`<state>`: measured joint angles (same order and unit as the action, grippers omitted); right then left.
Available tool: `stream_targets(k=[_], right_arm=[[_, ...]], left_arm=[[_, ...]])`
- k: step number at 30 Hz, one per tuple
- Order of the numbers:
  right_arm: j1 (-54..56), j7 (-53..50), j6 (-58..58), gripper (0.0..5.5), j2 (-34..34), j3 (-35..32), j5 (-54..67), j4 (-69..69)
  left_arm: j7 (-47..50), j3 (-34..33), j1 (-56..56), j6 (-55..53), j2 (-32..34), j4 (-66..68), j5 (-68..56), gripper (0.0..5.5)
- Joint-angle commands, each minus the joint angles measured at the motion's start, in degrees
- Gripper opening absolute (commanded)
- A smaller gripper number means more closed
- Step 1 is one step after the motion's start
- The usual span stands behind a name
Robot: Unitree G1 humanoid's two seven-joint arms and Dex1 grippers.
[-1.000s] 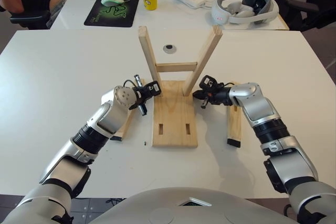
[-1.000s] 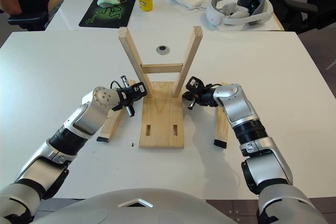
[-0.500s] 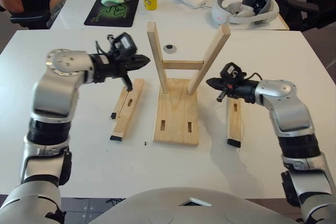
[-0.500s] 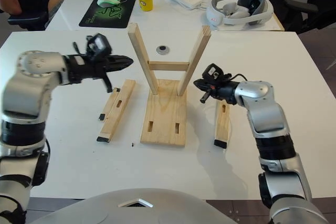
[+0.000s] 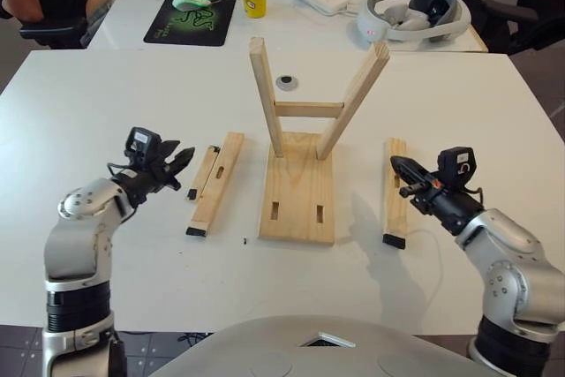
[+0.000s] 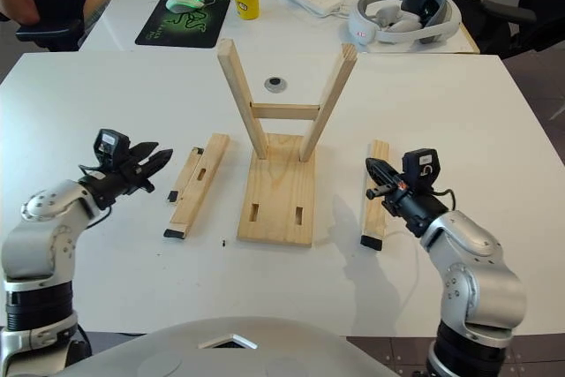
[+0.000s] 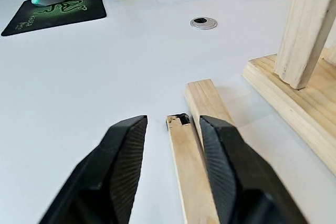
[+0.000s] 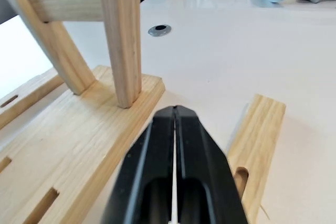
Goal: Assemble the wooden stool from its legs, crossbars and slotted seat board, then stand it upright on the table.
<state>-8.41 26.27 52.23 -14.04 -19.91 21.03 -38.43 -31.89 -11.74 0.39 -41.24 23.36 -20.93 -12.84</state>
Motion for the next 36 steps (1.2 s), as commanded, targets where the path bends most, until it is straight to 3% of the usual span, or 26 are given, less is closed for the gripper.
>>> stream_targets(k=[1,13,36], right_arm=[[1.1,-5.4,-3.6,0.0,1.8,1.7,-2.1,1.9],[4.4,-8.1,-6.7,0.0,-1.3,4.0,-2.1,6.2],[5.8,-9.1,-6.8,0.0,-3.0,7.6,-1.6,7.1]], left_arm=[[5.1,2.5,1.4,-3.3,-2.1,-2.2,0.8,2.49],[9.4,6.9,2.1,-2.9,0.5,-0.6,4.6,2.66],[7.3,11.4,2.0,-10.0,5.2,0.8,4.0,2.66]])
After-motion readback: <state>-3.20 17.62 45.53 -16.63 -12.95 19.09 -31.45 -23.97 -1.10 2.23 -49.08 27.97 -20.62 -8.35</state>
